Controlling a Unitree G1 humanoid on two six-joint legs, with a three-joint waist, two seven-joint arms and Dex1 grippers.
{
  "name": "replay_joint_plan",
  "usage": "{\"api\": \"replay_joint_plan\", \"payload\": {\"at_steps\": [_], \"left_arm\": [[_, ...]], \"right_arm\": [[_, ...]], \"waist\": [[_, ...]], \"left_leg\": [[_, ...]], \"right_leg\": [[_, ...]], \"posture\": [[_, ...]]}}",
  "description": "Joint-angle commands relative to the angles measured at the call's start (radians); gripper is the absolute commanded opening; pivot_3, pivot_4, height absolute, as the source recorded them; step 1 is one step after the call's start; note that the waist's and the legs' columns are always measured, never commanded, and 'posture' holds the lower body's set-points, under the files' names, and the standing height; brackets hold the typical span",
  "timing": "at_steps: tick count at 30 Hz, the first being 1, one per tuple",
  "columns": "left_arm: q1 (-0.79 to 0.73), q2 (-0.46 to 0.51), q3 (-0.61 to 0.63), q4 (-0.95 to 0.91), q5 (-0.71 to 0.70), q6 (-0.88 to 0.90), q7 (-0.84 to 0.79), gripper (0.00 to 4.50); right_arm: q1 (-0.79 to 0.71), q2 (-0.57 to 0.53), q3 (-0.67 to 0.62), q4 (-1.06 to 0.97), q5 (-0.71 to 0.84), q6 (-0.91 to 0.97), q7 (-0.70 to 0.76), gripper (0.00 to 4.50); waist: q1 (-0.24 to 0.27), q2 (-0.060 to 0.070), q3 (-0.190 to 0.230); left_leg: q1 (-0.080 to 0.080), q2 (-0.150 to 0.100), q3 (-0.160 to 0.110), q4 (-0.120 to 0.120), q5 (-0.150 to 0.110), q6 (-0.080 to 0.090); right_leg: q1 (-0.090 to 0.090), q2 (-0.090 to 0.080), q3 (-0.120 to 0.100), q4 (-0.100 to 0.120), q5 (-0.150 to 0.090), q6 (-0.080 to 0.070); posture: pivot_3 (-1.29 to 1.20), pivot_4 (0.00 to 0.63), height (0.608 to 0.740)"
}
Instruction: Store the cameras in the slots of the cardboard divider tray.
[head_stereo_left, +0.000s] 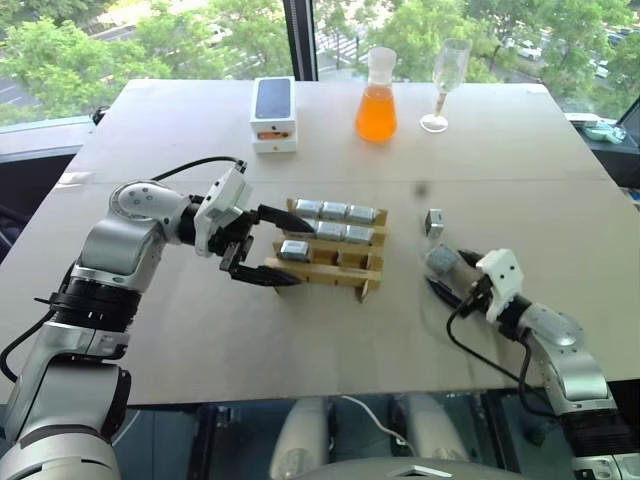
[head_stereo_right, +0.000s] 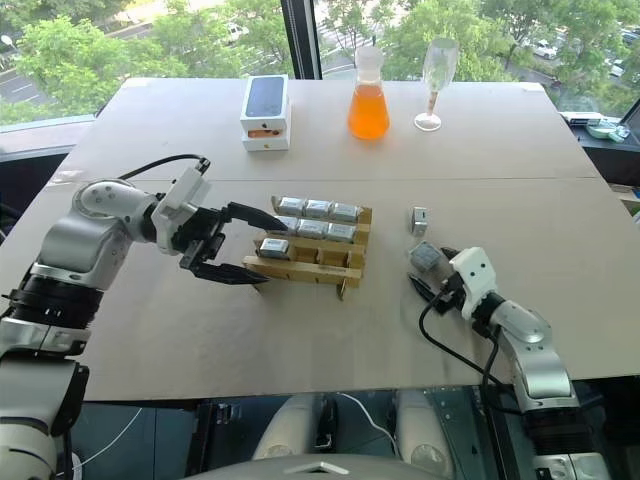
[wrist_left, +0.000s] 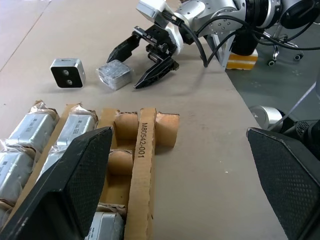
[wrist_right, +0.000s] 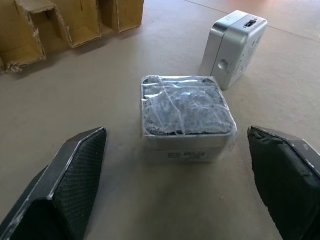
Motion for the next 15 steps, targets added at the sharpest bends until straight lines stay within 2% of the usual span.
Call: {"api": "replay_joint_plan", "payload": {"at_steps": [1, 2, 3, 4, 6, 13, 15], "left_arm": [[-0.004, -0.010, 0.050, -0.032, 0.008, 0.010, 0.016, 4.50], [-0.003, -0.015, 0.057, -0.032, 0.010, 0.016, 0.025, 4.50], [-0.001, -0.019, 0.062, -0.034, 0.012, 0.030, 0.037, 4.50], [0.002, -0.023, 0.064, -0.038, 0.011, 0.046, 0.045, 4.50], [0.013, -0.029, 0.063, -0.046, 0.018, 0.053, 0.047, 4.50], [-0.039, -0.118, 0.058, -0.089, 0.011, 0.217, 0.164, 4.50], [-0.071, -0.151, 0.048, -0.089, 0.013, 0.279, 0.196, 4.50]], "right_arm": [[-0.004, 0.005, -0.005, -0.002, 0.020, -0.002, 0.008, 3.95], [-0.002, 0.005, -0.007, -0.004, 0.022, -0.001, 0.010, 3.71], [-0.001, 0.006, -0.009, -0.005, 0.027, 0.001, 0.012, 3.15], [0.001, 0.009, -0.013, -0.006, 0.030, -0.001, 0.009, 2.88], [0.004, 0.011, -0.014, -0.007, 0.025, -0.020, 0.005, 1.89], [-0.046, -0.009, 0.050, -0.082, -0.091, -0.177, 0.001, 1.80], [-0.079, -0.042, 0.086, -0.110, -0.154, -0.274, 0.026, 1.80]], "waist": [[-0.001, 0.000, 0.000], [-0.001, 0.000, 0.000], [-0.001, 0.000, 0.000], [-0.003, 0.000, 0.000], [-0.004, 0.000, 0.000], [-0.007, 0.000, 0.000], [-0.010, 0.000, 0.000]], "left_leg": [[0.000, 0.000, 0.000, 0.000, 0.000, 0.000], [0.000, 0.000, 0.000, 0.000, 0.000, 0.000], [0.000, 0.000, 0.000, 0.000, 0.000, 0.000], [0.000, 0.000, 0.000, 0.000, 0.000, 0.000], [0.000, 0.000, 0.000, 0.000, 0.000, 0.000], [0.000, 0.000, 0.000, 0.000, 0.000, 0.000], [0.000, 0.000, 0.000, 0.000, 0.000, 0.000]], "right_leg": [[0.000, 0.000, 0.000, 0.000, 0.000, 0.000], [0.000, 0.000, 0.000, 0.000, 0.000, 0.000], [0.000, 0.000, 0.000, 0.000, 0.000, 0.000], [0.000, 0.000, 0.000, 0.000, 0.000, 0.000], [0.000, 0.000, 0.000, 0.000, 0.000, 0.000], [0.000, 0.000, 0.000, 0.000, 0.000, 0.000], [0.000, 0.000, 0.000, 0.000, 0.000, 0.000]], "posture": [[0.00, 0.150, 0.740], [0.00, 0.150, 0.740], [0.00, 0.150, 0.740], [0.00, 0.150, 0.740], [0.00, 0.150, 0.740], [0.00, 0.150, 0.740], [0.00, 0.150, 0.740]]}}
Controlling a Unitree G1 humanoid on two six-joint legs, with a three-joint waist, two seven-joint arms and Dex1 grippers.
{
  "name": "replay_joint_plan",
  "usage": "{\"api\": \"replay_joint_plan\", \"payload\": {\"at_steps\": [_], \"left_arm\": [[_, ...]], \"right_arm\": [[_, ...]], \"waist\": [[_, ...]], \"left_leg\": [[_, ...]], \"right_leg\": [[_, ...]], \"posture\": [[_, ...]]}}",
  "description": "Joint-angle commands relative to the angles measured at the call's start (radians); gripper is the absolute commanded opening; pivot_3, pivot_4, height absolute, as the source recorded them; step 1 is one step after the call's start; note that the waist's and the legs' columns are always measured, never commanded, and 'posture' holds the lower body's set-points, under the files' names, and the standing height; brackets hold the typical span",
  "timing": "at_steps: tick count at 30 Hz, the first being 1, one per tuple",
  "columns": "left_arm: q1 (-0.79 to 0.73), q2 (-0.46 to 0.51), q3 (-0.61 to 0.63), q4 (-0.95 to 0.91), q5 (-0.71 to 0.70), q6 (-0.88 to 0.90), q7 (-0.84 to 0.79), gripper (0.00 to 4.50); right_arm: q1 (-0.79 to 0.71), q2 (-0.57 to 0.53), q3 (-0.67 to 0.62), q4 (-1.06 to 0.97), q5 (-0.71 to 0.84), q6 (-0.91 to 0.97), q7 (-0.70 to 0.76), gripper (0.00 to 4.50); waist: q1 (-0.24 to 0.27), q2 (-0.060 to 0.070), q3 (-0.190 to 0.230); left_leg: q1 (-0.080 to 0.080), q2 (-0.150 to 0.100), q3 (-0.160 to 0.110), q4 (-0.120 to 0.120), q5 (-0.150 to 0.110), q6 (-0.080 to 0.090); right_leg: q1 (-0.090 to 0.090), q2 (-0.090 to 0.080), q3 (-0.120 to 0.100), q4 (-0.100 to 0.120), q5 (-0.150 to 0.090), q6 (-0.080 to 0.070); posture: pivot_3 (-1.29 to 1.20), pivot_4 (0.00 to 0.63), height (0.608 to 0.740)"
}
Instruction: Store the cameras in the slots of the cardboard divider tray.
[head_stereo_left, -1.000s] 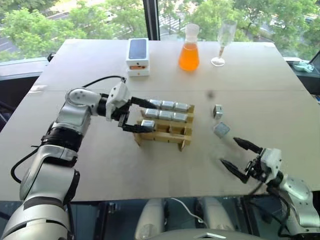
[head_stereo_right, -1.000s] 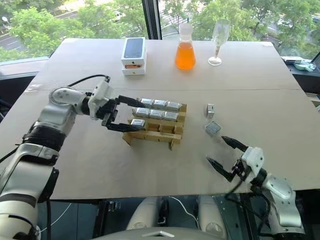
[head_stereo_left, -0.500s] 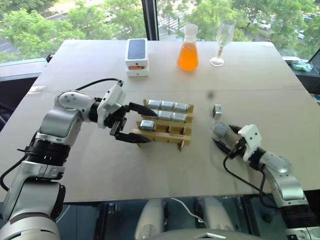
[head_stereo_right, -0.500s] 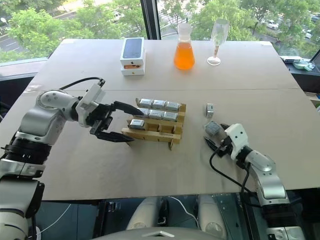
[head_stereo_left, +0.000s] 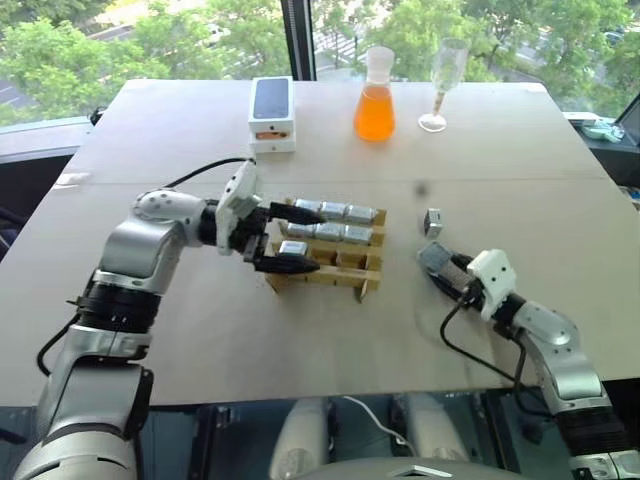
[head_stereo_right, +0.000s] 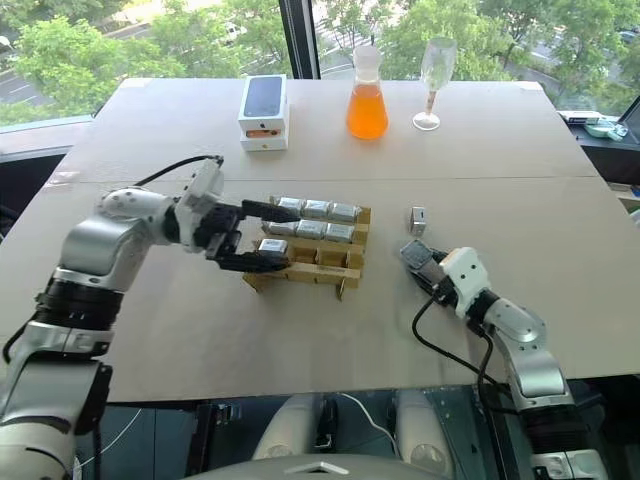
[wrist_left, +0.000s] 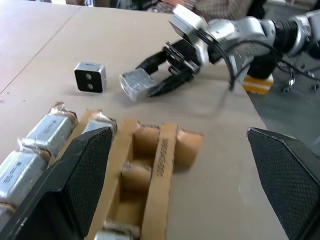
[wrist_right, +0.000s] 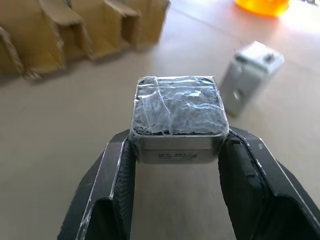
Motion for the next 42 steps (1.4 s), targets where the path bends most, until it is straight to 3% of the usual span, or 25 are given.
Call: {"api": "replay_joint_plan", "payload": {"at_steps": [1, 6, 10, 24, 28, 36, 42], "left_arm": [[-0.071, -0.035, -0.004, -0.045, -0.006, 0.092, 0.052, 4.50], [-0.142, -0.107, -0.045, -0.002, 0.026, 0.120, 0.049, 4.50], [-0.164, -0.128, -0.080, 0.009, 0.040, 0.130, 0.004, 4.50], [-0.199, -0.125, -0.116, 0.059, 0.123, 0.074, -0.103, 4.50], [-0.190, -0.117, -0.108, 0.039, 0.116, 0.091, -0.118, 2.71], [-0.150, -0.073, -0.135, 0.006, 0.131, 0.072, -0.161, 0.01], [-0.148, -0.082, -0.130, 0.030, 0.158, 0.047, -0.157, 0.01]], "right_arm": [[-0.073, -0.056, 0.042, -0.096, -0.110, -0.193, 0.017, 1.80], [-0.206, -0.162, 0.144, -0.120, -0.369, -0.453, 0.004, 1.80], [-0.283, -0.186, 0.193, -0.106, -0.522, -0.545, -0.044, 1.80], [-0.431, -0.192, 0.254, -0.024, -0.734, -0.747, -0.191, 1.80], [-0.441, -0.191, 0.274, 0.003, -0.731, -0.761, -0.191, 1.80], [-0.448, -0.189, 0.275, 0.021, -0.729, -0.760, -0.212, 1.80], [-0.452, -0.194, 0.263, 0.032, -0.727, -0.759, -0.224, 1.80]], "waist": [[-0.003, 0.000, 0.000], [-0.004, 0.000, 0.000], [-0.004, 0.000, 0.000], [-0.004, 0.000, 0.000], [-0.004, 0.000, 0.000], [-0.006, 0.000, 0.000], [-0.004, -0.001, 0.000]], "left_leg": [[0.000, 0.000, 0.000, 0.000, 0.000, 0.000], [0.000, 0.000, 0.000, 0.000, 0.000, 0.000], [-0.001, -0.001, 0.000, 0.000, 0.001, -0.002], [-0.003, -0.001, 0.002, 0.000, 0.003, -0.004], [-0.003, 0.000, 0.003, 0.000, 0.003, -0.004], [-0.003, 0.000, 0.004, 0.000, 0.002, -0.004], [-0.003, 0.000, 0.004, 0.000, 0.002, -0.004]], "right_leg": [[0.000, 0.000, 0.000, 0.000, 0.000, 0.000], [0.000, 0.000, 0.000, 0.000, 0.000, 0.000], [-0.001, 0.000, 0.000, -0.001, 0.000, 0.000], [-0.004, 0.000, 0.003, 0.000, 0.000, 0.000], [-0.004, 0.000, 0.003, -0.001, 0.000, 0.000], [-0.005, 0.000, 0.004, 0.000, 0.000, 0.000], [-0.005, 0.000, 0.005, 0.000, 0.000, 0.000]], "posture": [[0.00, 0.150, 0.740], [0.00, 0.150, 0.740], [0.00, 0.150, 0.740], [0.00, 0.150, 0.740], [0.00, 0.150, 0.740], [0.00, 0.150, 0.740], [0.00, 0.150, 0.740]]}}
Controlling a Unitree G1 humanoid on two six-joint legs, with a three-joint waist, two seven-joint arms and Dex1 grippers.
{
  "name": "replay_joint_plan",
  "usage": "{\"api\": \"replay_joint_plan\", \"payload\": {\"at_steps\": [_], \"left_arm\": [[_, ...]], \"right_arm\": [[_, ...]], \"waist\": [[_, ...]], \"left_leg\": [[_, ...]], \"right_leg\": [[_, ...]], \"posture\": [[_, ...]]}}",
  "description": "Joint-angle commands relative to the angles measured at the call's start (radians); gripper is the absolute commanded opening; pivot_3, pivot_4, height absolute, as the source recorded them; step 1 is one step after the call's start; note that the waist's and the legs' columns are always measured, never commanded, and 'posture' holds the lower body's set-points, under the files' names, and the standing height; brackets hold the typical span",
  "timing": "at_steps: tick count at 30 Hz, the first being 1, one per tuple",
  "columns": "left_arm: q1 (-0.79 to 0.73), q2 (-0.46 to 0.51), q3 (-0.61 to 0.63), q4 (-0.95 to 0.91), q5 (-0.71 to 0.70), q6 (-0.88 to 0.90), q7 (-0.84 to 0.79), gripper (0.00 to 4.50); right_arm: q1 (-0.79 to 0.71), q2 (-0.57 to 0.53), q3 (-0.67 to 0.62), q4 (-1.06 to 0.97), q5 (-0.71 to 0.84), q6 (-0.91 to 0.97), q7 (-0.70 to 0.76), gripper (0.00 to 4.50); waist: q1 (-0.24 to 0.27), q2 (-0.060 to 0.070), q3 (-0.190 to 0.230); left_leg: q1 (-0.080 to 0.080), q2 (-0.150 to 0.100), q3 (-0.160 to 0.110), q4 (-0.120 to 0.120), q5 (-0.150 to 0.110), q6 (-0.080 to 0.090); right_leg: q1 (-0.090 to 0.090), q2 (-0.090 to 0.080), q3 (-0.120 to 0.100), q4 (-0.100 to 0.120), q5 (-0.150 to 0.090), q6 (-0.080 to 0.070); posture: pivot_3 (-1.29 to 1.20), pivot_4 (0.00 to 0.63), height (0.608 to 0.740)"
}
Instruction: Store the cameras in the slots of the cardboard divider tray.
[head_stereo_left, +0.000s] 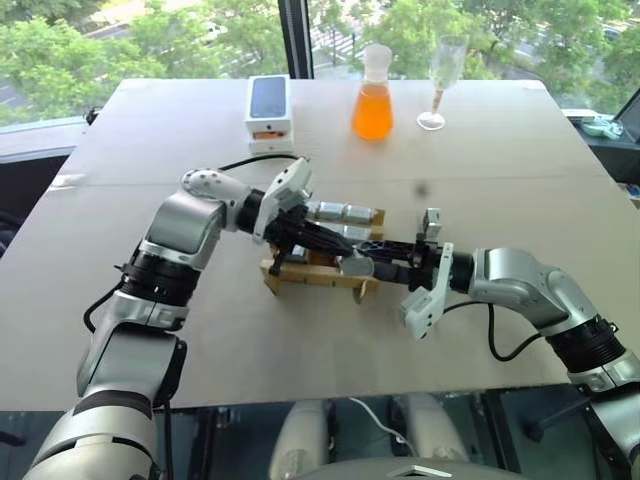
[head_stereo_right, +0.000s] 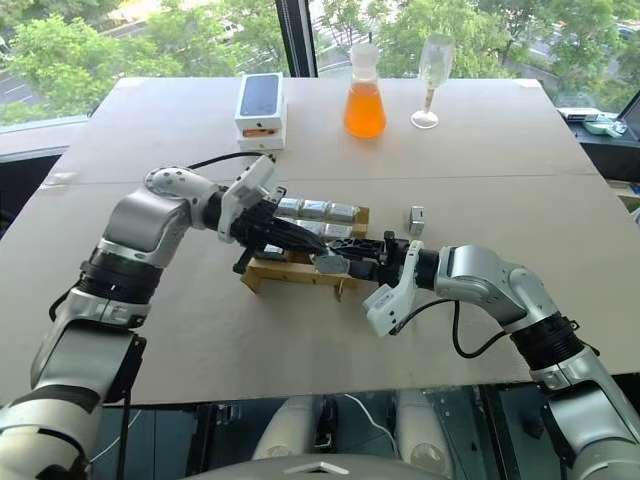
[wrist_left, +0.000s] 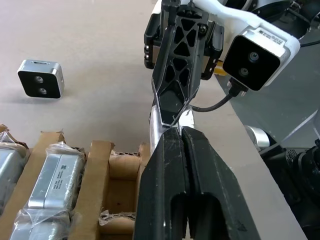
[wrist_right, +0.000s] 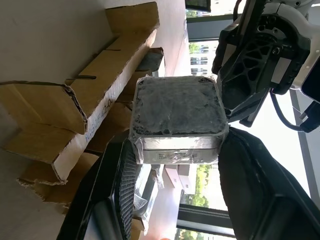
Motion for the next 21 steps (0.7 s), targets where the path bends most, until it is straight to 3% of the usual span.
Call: {"api": "replay_joint_plan", "payload": {"at_steps": [1, 7, 15, 21], "left_arm": [[0.000, -0.008, -0.007, -0.013, 0.010, -0.016, -0.006, 0.01], [-0.037, -0.041, 0.035, 0.007, -0.018, 0.011, 0.013, 0.01], [-0.045, -0.026, 0.014, -0.005, 0.024, -0.028, 0.037, 3.28], [-0.049, -0.047, 0.004, 0.027, 0.062, -0.055, 0.058, 3.28]], "right_arm": [[-0.026, -0.001, -0.039, -0.024, 0.033, 0.006, -0.034, 1.80], [-0.016, 0.002, -0.034, -0.033, 0.049, 0.012, -0.029, 1.80], [-0.007, 0.005, -0.029, -0.038, 0.056, 0.022, -0.023, 1.80], [-0.016, 0.012, -0.025, -0.039, 0.054, 0.019, -0.022, 1.80]], "waist": [[-0.001, 0.000, 0.000], [-0.001, 0.000, 0.000], [-0.002, 0.000, 0.000], [-0.003, 0.000, 0.000]], "left_leg": [[0.000, 0.000, 0.000, 0.000, 0.000, 0.000], [0.000, 0.000, 0.000, 0.000, 0.000, 0.000], [0.000, 0.000, 0.000, 0.000, 0.000, 0.000], [0.000, 0.000, 0.000, 0.000, 0.000, 0.000]], "right_leg": [[0.000, 0.000, 0.000, 0.000, 0.000, 0.000], [0.000, 0.000, 0.000, 0.000, 0.000, 0.000], [0.000, 0.000, 0.000, 0.000, 0.000, 0.000], [-0.001, 0.001, 0.001, 0.000, 0.000, 0.000]], "posture": [[0.00, 0.150, 0.740], [0.00, 0.150, 0.740], [0.00, 0.150, 0.740], [0.00, 0.150, 0.740]]}}
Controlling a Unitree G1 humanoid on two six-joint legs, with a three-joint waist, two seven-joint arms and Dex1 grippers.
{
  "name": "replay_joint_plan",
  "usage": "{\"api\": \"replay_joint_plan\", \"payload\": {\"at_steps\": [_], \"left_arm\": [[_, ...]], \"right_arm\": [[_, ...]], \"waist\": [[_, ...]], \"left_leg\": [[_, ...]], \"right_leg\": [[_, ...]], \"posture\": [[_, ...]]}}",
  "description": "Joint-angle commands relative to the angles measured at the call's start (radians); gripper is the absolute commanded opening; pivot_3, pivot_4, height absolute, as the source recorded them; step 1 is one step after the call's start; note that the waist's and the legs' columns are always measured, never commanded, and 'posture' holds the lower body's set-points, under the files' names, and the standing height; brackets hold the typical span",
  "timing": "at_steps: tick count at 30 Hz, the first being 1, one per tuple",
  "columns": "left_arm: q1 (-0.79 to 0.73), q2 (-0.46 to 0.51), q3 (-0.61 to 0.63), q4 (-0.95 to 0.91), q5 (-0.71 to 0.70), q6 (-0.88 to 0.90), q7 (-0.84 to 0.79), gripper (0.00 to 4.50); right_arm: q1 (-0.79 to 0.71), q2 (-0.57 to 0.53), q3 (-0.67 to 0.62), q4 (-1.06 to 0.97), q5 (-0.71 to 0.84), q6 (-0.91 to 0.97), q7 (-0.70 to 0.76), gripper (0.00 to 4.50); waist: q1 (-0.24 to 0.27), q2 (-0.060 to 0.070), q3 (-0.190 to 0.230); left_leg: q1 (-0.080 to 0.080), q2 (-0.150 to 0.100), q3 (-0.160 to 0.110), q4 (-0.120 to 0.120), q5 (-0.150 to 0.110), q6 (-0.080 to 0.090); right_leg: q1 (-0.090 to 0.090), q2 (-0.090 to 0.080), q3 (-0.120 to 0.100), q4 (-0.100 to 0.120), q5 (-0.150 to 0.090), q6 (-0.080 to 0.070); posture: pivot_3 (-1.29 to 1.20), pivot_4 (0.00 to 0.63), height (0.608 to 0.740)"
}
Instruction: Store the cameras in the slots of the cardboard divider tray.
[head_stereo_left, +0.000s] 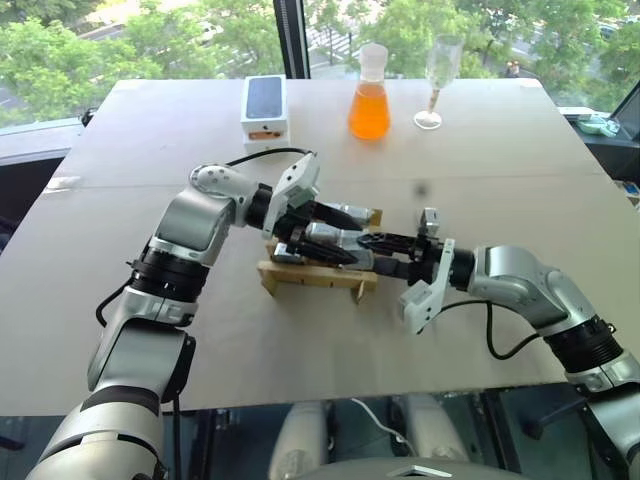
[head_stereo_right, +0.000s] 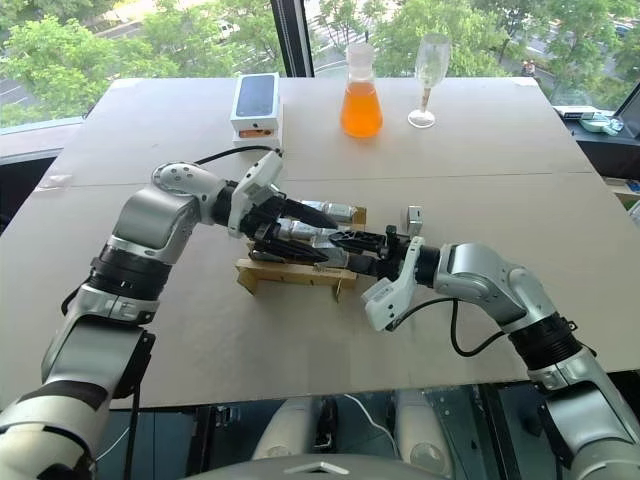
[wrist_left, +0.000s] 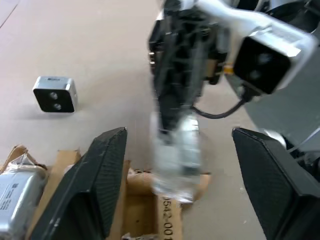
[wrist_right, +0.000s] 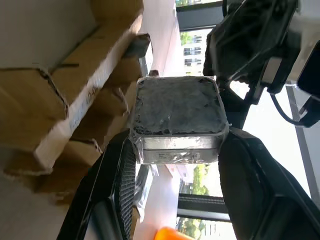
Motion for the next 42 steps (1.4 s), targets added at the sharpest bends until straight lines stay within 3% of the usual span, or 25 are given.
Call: {"api": "replay_joint_plan", "payload": {"at_steps": [1, 6, 9, 13, 17, 18, 22, 25, 30, 33, 36, 42], "left_arm": [[-0.029, -0.012, 0.001, 0.014, 0.022, -0.035, 0.014, 3.28], [-0.036, -0.020, 0.000, 0.027, 0.022, -0.030, -0.006, 3.28], [-0.037, -0.023, -0.001, 0.028, 0.019, -0.023, -0.022, 2.49], [-0.035, -0.023, -0.005, 0.029, 0.029, -0.024, -0.034, 0.75], [-0.025, -0.020, -0.007, 0.028, 0.034, -0.028, -0.040, 0.76], [-0.023, -0.019, -0.005, 0.026, 0.033, -0.027, -0.039, 0.76], [-0.027, -0.025, 0.013, 0.032, 0.026, -0.032, -0.028, 0.76], [-0.030, -0.028, 0.028, 0.035, 0.016, -0.052, -0.030, 0.76], [-0.033, -0.032, 0.056, 0.078, 0.025, -0.146, -0.019, 0.76], [-0.035, -0.030, 0.069, 0.100, 0.024, -0.201, -0.028, 0.76], [-0.028, -0.020, 0.085, 0.132, 0.032, -0.265, -0.035, 0.76], [-0.007, 0.048, 0.044, 0.225, 0.057, -0.415, -0.054, 0.76]], "right_arm": [[-0.019, 0.000, -0.014, -0.039, 0.029, -0.013, -0.016, 1.80], [-0.020, 0.002, -0.011, -0.041, 0.031, -0.010, -0.013, 1.80], [-0.017, 0.008, -0.007, -0.047, 0.030, -0.006, -0.010, 1.80], [-0.014, 0.011, -0.004, -0.048, 0.034, 0.000, -0.008, 1.80], [-0.007, 0.008, -0.015, -0.050, 0.065, 0.029, 0.009, 1.80], [-0.003, 0.008, -0.018, -0.052, 0.071, 0.026, 0.005, 2.82], [0.049, -0.017, -0.020, -0.041, 0.154, 0.010, 0.017, 4.50], [0.128, -0.071, 0.008, -0.044, 0.346, 0.018, 0.112, 4.50], [0.409, -0.126, -0.045, -0.236, 1.053, 0.466, 0.309, 4.50], [0.536, -0.133, -0.130, -0.301, 1.277, 0.627, 0.337, 4.50], [0.664, -0.094, -0.220, -0.274, 1.390, 0.652, 0.413, 4.50], [0.808, -0.023, -0.280, -0.231, 1.393, 0.570, 0.640, 4.50]], "waist": [[0.001, 0.000, 0.000], [0.001, 0.000, 0.000], [0.001, 0.000, 0.000], [0.001, 0.000, 0.000], [0.001, 0.000, 0.000], [0.001, 0.000, 0.000], [0.002, 0.000, 0.000], [0.005, 0.000, 0.000], [0.005, 0.000, 0.000], [0.002, 0.000, 0.000], [0.004, -0.001, 0.000], [0.001, -0.001, 0.000]], "left_leg": [[0.000, 0.000, 0.000, 0.000, 0.000, 0.000], [0.000, 0.000, 0.000, 0.000, 0.000, 0.000], [0.000, 0.000, 0.000, 0.000, 0.000, 0.000], [0.000, 0.000, 0.000, 0.000, 0.000, 0.000], [0.000, 0.000, 0.000, 0.000, 0.000, 0.000], [0.000, 0.000, 0.000, 0.000, 0.000, 0.000], [0.000, 0.000, 0.000, 0.000, 0.000, 0.000], [-0.001, 0.000, 0.000, 0.000, 0.000, 0.001], [0.000, 0.000, -0.001, 0.000, -0.001, 0.003], [0.000, 0.000, -0.001, 0.000, -0.003, 0.005], [0.002, 0.000, -0.001, 0.000, -0.004, 0.007], [0.004, 0.001, -0.002, 0.000, -0.004, 0.007]], "right_leg": [[0.000, 0.000, 0.000, 0.000, 0.000, 0.000], [0.000, 0.000, 0.000, 0.000, 0.000, 0.000], [0.000, 0.000, 0.000, 0.000, 0.000, 0.000], [0.000, 0.000, 0.000, 0.000, 0.000, 0.000], [0.000, 0.000, 0.000, 0.000, 0.000, 0.000], [0.000, 0.000, 0.000, 0.000, 0.000, 0.000], [0.000, 0.000, 0.000, 0.000, 0.000, 0.000], [0.000, -0.001, -0.001, -0.001, 0.000, 0.000], [0.002, -0.002, -0.001, -0.001, 0.000, 0.000], [0.002, -0.002, -0.002, -0.001, 0.000, 0.000], [0.003, -0.002, -0.002, -0.001, 0.000, 0.000], [0.006, 0.000, -0.003, -0.001, 0.000, 0.000]], "posture": [[0.00, 0.150, 0.740], [0.00, 0.150, 0.740], [0.00, 0.150, 0.740], [0.00, 0.150, 0.740], [0.00, 0.150, 0.740], [0.00, 0.150, 0.740], [0.00, 0.150, 0.740], [0.00, 0.150, 0.740], [0.00, 0.150, 0.740], [0.00, 0.150, 0.740], [0.00, 0.150, 0.740], [0.00, 0.150, 0.740]]}}
